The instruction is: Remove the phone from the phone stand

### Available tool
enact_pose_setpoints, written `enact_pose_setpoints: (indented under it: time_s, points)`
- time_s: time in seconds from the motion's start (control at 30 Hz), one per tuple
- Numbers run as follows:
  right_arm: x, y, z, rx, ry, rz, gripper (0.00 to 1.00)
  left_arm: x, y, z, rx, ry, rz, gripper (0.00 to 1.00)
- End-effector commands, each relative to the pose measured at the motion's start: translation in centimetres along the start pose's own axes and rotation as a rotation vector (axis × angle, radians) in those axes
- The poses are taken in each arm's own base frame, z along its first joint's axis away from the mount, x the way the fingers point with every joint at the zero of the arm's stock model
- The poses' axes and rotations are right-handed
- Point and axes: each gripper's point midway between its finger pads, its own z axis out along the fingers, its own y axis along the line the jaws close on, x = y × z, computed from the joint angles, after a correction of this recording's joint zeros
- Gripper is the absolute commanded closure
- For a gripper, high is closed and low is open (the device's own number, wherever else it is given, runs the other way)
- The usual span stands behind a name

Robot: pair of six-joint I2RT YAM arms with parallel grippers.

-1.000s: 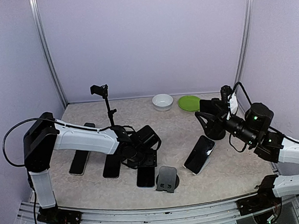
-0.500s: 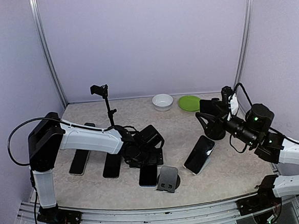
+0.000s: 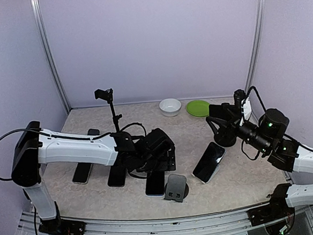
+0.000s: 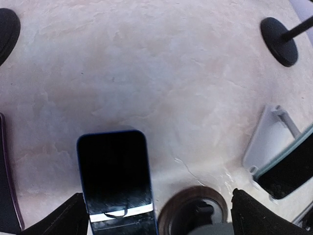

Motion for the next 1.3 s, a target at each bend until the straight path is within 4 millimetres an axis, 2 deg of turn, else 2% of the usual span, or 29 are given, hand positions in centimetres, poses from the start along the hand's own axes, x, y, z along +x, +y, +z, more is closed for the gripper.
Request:
enact_pose_setpoints:
  time_s: [0.0,0.17,0.33,0.5,0.97,1.07,1.27]
  points:
    - [-0.6,-0.6,-0.3,0.021,-0.013,0.006,0.00,0.4,-1.7,-2.3,0.037,-0.038,0.060,0.01]
    - [-0.7,-0.5,-0.3,0.017,-0.012,0.011,0.00,3.0,-3.3,-2.3,0.086,0.006,0.077,0.01]
    - [-0.5,-0.4,-0.2,0.012,-0.007,0.020,0.00,4.8,-4.3,-1.3,0.090,0.046,0.105,0.01]
    - [-0.4,-0.4,-0.2,0.012,-0.003,0.023,0.00,5.8,-5.6,-0.5,0.106,0.070,0.131,0.01]
    - [-0.1,-0.6,-0.2,0.021,0.003,0.021,0.00,7.6,-6.8,0.9,0.092,0.117,0.173,0.01]
    - [0.0,-0.7,-0.3,0.026,0.005,0.021,0.00,7.8,-6.8,1.1,0.078,0.122,0.181,0.06]
    - [0.0,-0.8,-0.3,0.030,0.006,0.021,0.00,7.4,-7.3,0.6,0.088,0.110,0.190,0.23]
